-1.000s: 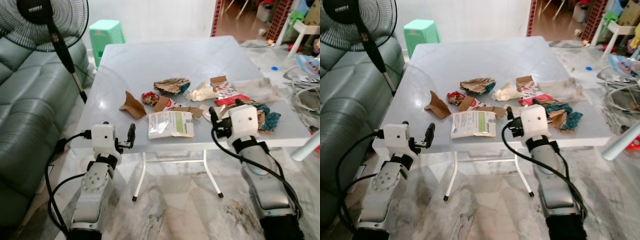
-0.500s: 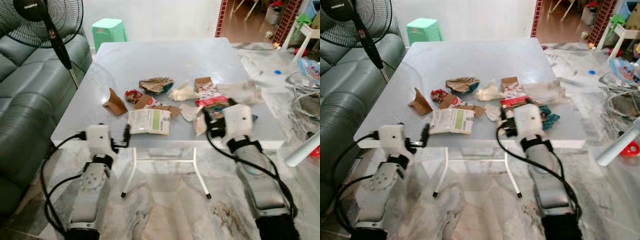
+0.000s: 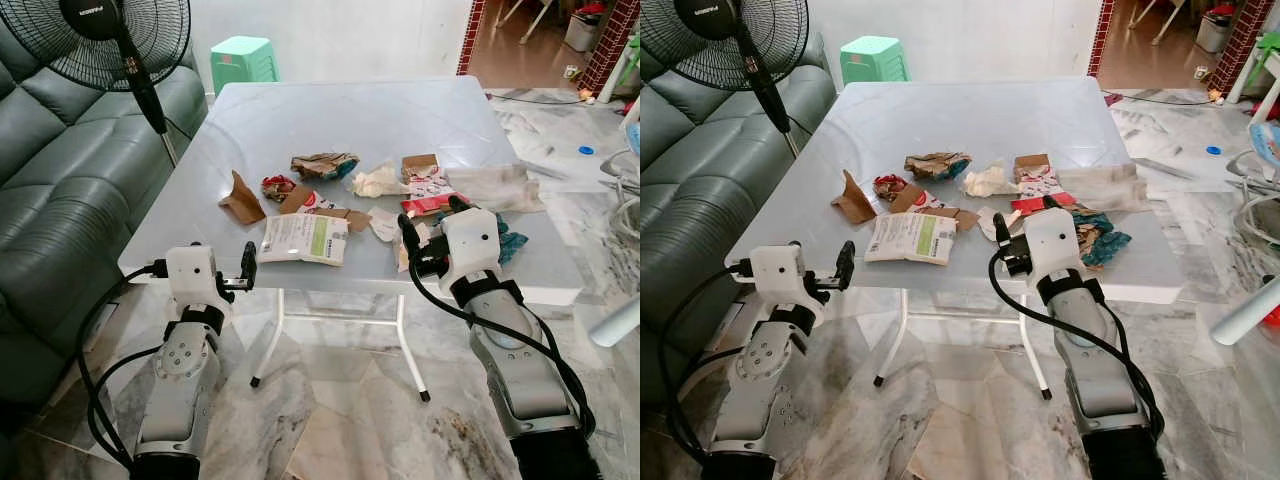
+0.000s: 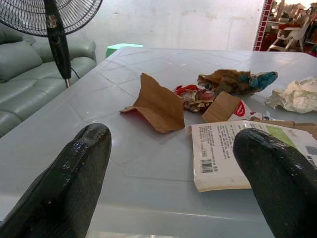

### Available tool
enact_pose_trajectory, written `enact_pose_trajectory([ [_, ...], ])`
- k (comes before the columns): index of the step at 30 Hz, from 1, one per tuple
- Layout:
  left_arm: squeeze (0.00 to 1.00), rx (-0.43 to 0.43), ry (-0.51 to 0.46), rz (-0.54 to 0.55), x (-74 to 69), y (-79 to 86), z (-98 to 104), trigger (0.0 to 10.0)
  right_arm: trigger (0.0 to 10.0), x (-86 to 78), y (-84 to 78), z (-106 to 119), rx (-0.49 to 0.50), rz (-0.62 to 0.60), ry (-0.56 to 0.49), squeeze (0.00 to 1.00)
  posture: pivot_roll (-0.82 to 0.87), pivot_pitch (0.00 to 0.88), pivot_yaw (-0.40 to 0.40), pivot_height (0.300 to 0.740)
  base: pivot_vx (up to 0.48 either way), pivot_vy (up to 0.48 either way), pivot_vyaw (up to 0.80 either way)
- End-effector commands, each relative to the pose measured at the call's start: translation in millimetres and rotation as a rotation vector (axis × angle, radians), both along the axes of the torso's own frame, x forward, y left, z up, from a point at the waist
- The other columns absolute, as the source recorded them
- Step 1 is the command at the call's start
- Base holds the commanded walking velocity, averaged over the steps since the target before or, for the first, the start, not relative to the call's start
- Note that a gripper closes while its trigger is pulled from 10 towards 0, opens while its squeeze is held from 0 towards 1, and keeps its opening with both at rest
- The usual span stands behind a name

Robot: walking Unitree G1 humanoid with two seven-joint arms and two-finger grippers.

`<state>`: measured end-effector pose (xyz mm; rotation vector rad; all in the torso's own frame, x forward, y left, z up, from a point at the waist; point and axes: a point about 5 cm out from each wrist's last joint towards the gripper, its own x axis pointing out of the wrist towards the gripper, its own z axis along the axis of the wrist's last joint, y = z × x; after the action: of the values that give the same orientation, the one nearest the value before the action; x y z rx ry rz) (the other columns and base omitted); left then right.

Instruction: Picking trash to rubbish bin

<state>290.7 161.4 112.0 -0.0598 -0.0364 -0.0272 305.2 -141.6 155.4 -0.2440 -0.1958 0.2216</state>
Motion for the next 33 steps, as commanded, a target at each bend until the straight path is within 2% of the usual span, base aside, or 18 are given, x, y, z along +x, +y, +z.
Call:
enact_pose_trajectory([
  [1, 0.00, -0.002, -0.020, 0.009, 2.0, 1.2, 5.4, 10.0, 10.0, -0.9, 3.6, 6.1, 0.001, 0.022, -0.025, 0.00, -0.07, 0.015, 0.035, 0.740, 0.000, 0.000, 0.00],
  [9, 0.00, -0.004, -0.019, 0.023, 3.1, 3.8, 6.5, 10.0, 10.0, -1.7, 7.3, 6.9, 0.017, 0.045, -0.028, 0.00, -0.06, 0.019, 0.037, 0.740, 0.000, 0.000, 0.62],
  [16, 0.00, -0.002, -0.029, 0.019, 3.2, 4.3, 7.7, 10.0, 10.0, -1.2, 7.8, 6.3, 0.020, 0.044, -0.023, 0.00, -0.06, 0.018, 0.037, 0.740, 0.000, 0.000, 0.00],
  [33, 0.00, -0.002, -0.029, 0.007, 3.1, 3.7, 8.1, 10.0, 10.0, -1.7, 11.2, 5.7, 0.014, 0.055, -0.027, 0.00, -0.06, 0.020, 0.042, 0.740, 0.354, 0.000, 0.00],
])
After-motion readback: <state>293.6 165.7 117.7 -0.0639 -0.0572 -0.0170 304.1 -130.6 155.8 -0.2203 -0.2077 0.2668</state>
